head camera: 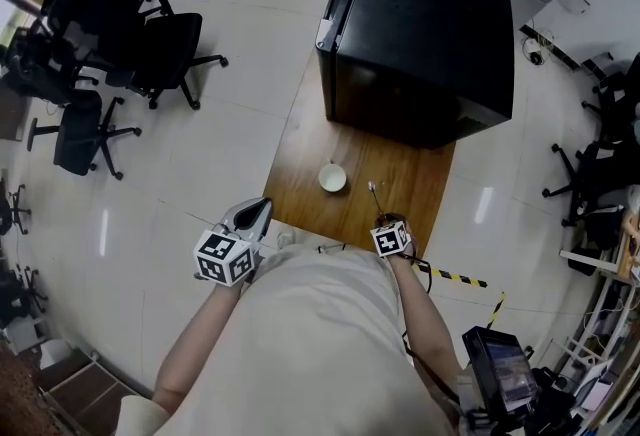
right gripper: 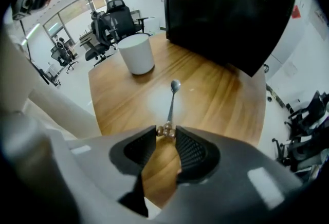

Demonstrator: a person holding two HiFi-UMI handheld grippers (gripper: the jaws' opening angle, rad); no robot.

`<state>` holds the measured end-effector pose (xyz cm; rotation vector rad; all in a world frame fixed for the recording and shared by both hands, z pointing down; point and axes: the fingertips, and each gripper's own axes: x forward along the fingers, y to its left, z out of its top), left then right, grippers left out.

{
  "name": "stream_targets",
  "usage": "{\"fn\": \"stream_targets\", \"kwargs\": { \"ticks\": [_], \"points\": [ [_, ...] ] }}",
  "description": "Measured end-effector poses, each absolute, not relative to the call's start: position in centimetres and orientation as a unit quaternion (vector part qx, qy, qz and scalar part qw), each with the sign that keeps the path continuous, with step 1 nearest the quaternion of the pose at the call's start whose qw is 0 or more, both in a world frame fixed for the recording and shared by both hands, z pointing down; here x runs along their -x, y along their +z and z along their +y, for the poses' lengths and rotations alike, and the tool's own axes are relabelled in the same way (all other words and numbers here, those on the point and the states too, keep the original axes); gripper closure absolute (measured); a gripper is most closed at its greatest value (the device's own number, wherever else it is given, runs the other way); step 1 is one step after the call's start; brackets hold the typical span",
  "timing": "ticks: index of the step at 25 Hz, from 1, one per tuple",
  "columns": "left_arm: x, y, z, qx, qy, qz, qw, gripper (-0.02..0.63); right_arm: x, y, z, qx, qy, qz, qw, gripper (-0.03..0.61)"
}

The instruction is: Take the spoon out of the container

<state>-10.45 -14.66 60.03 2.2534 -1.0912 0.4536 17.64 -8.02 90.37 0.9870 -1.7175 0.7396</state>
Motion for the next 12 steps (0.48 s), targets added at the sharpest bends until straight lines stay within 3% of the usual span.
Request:
{"fn": "stream_targets", "kwargs": {
  "ticks": [12],
  "points": [
    [12.3, 60.1, -14.2, -0.843, 0.164, -0.418, 0.297, 0.624, -16.9, 93.1, -10.3, -0.426, 0.304, -0.676, 0.518, 0.459]
  ]
}}
